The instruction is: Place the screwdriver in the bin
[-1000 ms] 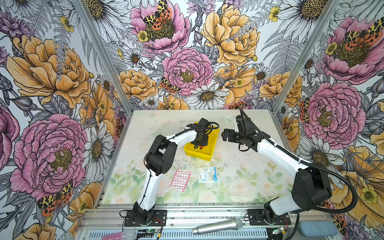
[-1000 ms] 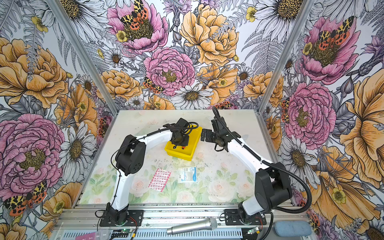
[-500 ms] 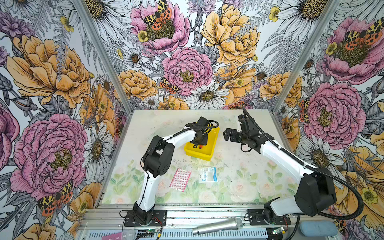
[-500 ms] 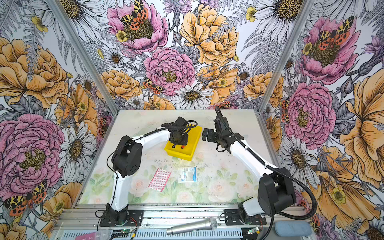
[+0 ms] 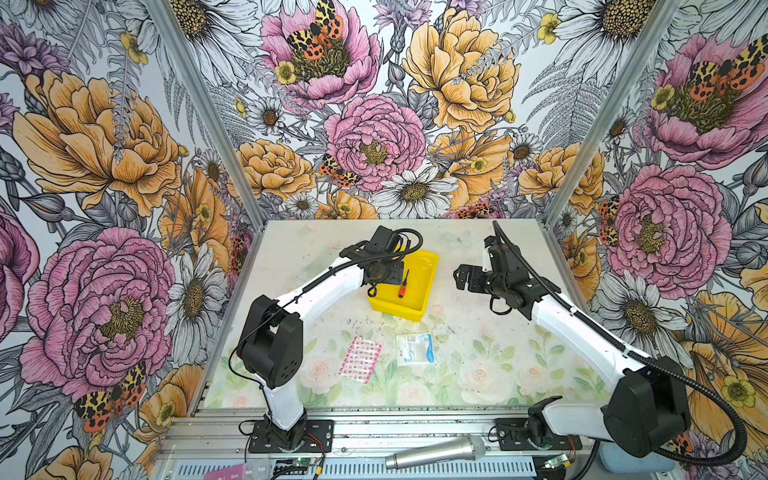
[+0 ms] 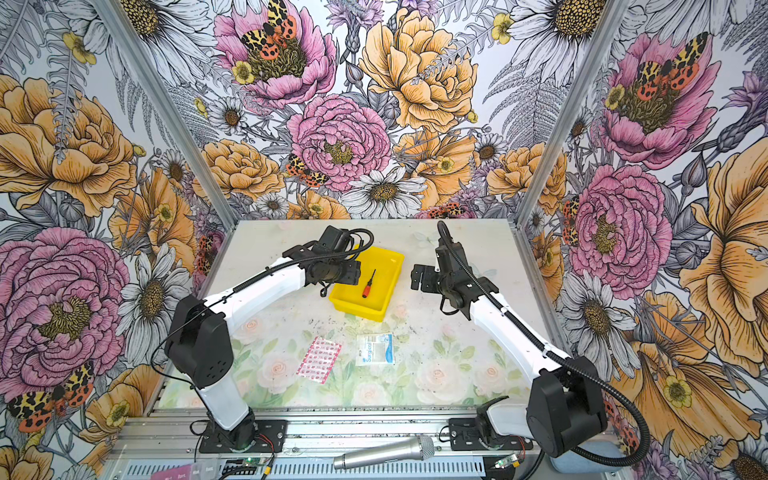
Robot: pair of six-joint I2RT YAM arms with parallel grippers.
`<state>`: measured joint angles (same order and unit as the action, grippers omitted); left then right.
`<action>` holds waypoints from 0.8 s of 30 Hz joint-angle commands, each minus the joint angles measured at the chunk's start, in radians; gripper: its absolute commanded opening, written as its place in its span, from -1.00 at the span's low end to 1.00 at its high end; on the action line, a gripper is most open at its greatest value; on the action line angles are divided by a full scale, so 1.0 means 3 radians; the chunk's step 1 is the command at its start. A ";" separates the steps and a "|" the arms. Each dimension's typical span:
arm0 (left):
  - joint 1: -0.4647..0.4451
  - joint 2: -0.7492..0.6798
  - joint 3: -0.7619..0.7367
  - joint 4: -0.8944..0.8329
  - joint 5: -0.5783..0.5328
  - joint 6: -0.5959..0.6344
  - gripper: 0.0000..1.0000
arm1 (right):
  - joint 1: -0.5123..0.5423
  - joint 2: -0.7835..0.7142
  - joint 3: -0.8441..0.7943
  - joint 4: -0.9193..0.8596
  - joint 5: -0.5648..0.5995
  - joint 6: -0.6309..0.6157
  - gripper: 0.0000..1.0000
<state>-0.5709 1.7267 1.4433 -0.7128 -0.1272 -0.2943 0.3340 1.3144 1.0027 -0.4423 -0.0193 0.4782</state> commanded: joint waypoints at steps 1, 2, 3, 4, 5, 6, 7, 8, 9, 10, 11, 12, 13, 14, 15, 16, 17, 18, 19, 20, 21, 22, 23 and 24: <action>0.0231 -0.0315 -0.0233 0.0188 -0.0044 0.0252 0.69 | -0.0089 -0.0129 -0.0070 0.0049 0.0161 0.0058 0.99; 0.0308 -0.0401 -0.0311 0.0232 -0.0003 0.0272 0.73 | -0.0114 -0.0172 -0.0098 0.0060 0.0213 0.0086 0.99; 0.0407 -0.0504 -0.0424 0.0294 0.0031 0.0293 0.85 | -0.0128 -0.0226 -0.0142 0.0077 0.0270 0.0093 0.99; 0.0512 -0.0609 -0.0558 0.0366 0.0060 0.0307 0.92 | -0.0143 -0.0293 -0.0204 0.0111 0.0315 0.0065 0.99; 0.0613 -0.0703 -0.0662 0.0427 0.0099 0.0310 0.94 | -0.0154 -0.0341 -0.0237 0.0127 0.0339 0.0051 0.99; 0.0737 -0.0803 -0.0789 0.0489 0.0183 0.0320 0.97 | -0.0182 -0.0398 -0.0276 0.0129 0.0371 0.0030 0.99; 0.0868 -0.0898 -0.0910 0.0548 0.0275 0.0330 0.97 | -0.0205 -0.0465 -0.0320 0.0136 0.0410 0.0009 0.99; 0.0978 -0.0984 -0.1009 0.0597 0.0347 0.0353 0.97 | -0.0222 -0.0531 -0.0360 0.0134 0.0467 -0.0007 0.99; 0.1090 -0.1071 -0.1117 0.0643 0.0411 0.0396 0.97 | -0.0247 -0.0605 -0.0406 0.0132 0.0525 -0.0022 0.99; 0.1195 -0.1150 -0.1210 0.0673 0.0437 0.0438 0.97 | -0.0269 -0.0679 -0.0452 0.0132 0.0596 -0.0037 0.99; 0.1271 -0.1219 -0.1273 0.0684 0.0431 0.0486 0.97 | -0.0286 -0.0741 -0.0497 0.0132 0.0660 -0.0045 0.99; 0.1327 -0.1284 -0.1331 0.0684 0.0388 0.0564 0.97 | -0.0312 -0.0808 -0.0545 0.0130 0.0737 -0.0049 0.99; 0.1353 -0.1359 -0.1383 0.0684 0.0272 0.0645 0.97 | -0.0338 -0.0879 -0.0597 0.0130 0.0816 -0.0042 0.99; 0.1353 -0.1421 -0.1433 0.0692 0.0150 0.0712 0.97 | -0.0353 -0.0932 -0.0642 0.0126 0.0912 -0.0027 0.99; 0.1351 -0.1477 -0.1524 0.0749 -0.0002 0.0781 0.97 | -0.0363 -0.1001 -0.0689 0.0126 0.1051 -0.0008 0.99; 0.1351 -0.1543 -0.1650 0.0857 -0.0154 0.0815 0.97 | -0.0362 -0.1068 -0.0753 0.0134 0.1219 0.0022 0.99; 0.1355 -0.1595 -0.1775 0.0992 -0.0233 0.0829 0.97 | -0.0364 -0.1119 -0.0799 0.0132 0.1350 0.0044 0.99; 0.1371 -0.1640 -0.1928 0.1142 -0.0355 0.0817 0.97 | -0.0367 -0.1218 -0.0873 0.0142 0.1538 0.0045 0.99; 0.1371 -0.1681 -0.2064 0.1285 -0.0506 0.0760 0.97 | -0.0371 -0.1308 -0.0960 0.0166 0.1615 0.0004 0.99; 0.1367 -0.1707 -0.2158 0.1386 -0.0682 0.0703 0.97 | -0.0377 -0.1401 -0.1057 0.0241 0.1651 -0.0070 0.99; 0.1366 -0.1739 -0.2263 0.1489 -0.0895 0.0637 0.97 | -0.0385 -0.1508 -0.1201 0.0359 0.1662 -0.0191 0.99; 0.1380 -0.1781 -0.2358 0.1573 -0.0999 0.0649 0.97 | -0.0395 -0.1623 -0.1340 0.0470 0.1656 -0.0358 0.99; 0.1398 -0.1825 -0.2455 0.1682 -0.1012 0.0697 0.97 | -0.0397 -0.1706 -0.1457 0.0573 0.1669 -0.0490 0.99; 0.1416 -0.1873 -0.2582 0.1822 -0.1033 0.0754 0.97 | -0.0402 -0.1811 -0.1618 0.0693 0.1724 -0.0605 0.99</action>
<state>-0.1589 1.2030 0.7227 -0.3145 -0.3111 -0.0948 0.2211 0.8253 0.5827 -0.3359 0.4141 0.4076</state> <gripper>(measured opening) 0.986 0.995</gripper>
